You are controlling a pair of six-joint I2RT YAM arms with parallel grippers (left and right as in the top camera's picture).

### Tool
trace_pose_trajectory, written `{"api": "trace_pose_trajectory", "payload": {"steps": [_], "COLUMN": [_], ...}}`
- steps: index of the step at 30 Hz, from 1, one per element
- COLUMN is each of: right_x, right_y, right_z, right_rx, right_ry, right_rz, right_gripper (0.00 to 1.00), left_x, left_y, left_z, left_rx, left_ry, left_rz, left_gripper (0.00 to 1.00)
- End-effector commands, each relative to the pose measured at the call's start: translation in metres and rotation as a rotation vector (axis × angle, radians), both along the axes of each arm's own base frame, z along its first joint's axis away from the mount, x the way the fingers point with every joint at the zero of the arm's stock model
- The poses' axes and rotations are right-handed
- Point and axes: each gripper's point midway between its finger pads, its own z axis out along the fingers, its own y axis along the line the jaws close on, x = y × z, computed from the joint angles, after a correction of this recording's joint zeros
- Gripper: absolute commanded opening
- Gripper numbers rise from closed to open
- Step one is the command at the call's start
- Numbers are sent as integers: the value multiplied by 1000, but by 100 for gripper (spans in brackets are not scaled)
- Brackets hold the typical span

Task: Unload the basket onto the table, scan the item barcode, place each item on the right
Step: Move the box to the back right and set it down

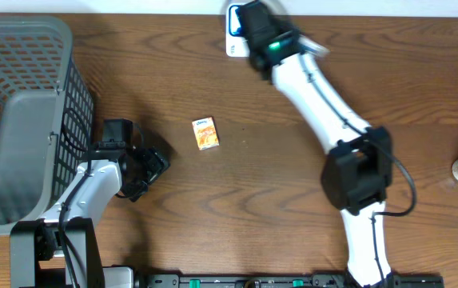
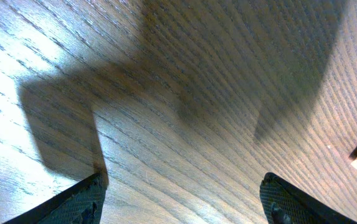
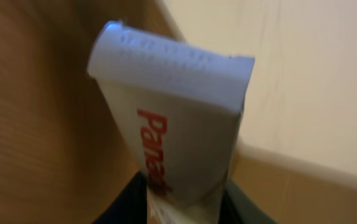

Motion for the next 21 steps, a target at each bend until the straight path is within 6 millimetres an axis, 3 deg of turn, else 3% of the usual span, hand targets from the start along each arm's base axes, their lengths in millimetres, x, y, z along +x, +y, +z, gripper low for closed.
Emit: {"api": "trace_pose_trajectory", "payload": {"steps": [1,3,7,12,14,15,16,19,21], "right_x": [-10,-26,-49,-79,-87,-88,-87,-80,-73], "right_y": [-68,-109,-198,-287,-299,-298,-295,-278,-266], "right_z": [-17,-33,-45,-58,-67,-72,-76,-81,-82], "right_rx": [144,196,226,325,441,532,607,769,826], "right_ry": [-35,46,79,87,94,106,121,140,125], "right_rz": [-300,-413,-641,-854,-911,-923,-919,-896,-907], "right_gripper": [27,27,26,22,22,27,36,99,99], "left_x": [-79,-79,-79,-79,-79,-79,-79,-79,-79], "left_y": [34,34,34,34,34,34,34,34,34], "left_z": [-53,-53,-53,-53,-53,-53,-53,-53,-53], "left_rx": [177,177,177,177,177,177,177,177,177], "left_ry": [291,291,291,291,291,291,291,291,291], "left_rz": [17,17,17,17,17,17,17,17,17], "left_gripper": [82,82,82,82,82,83,82,82,82]}}
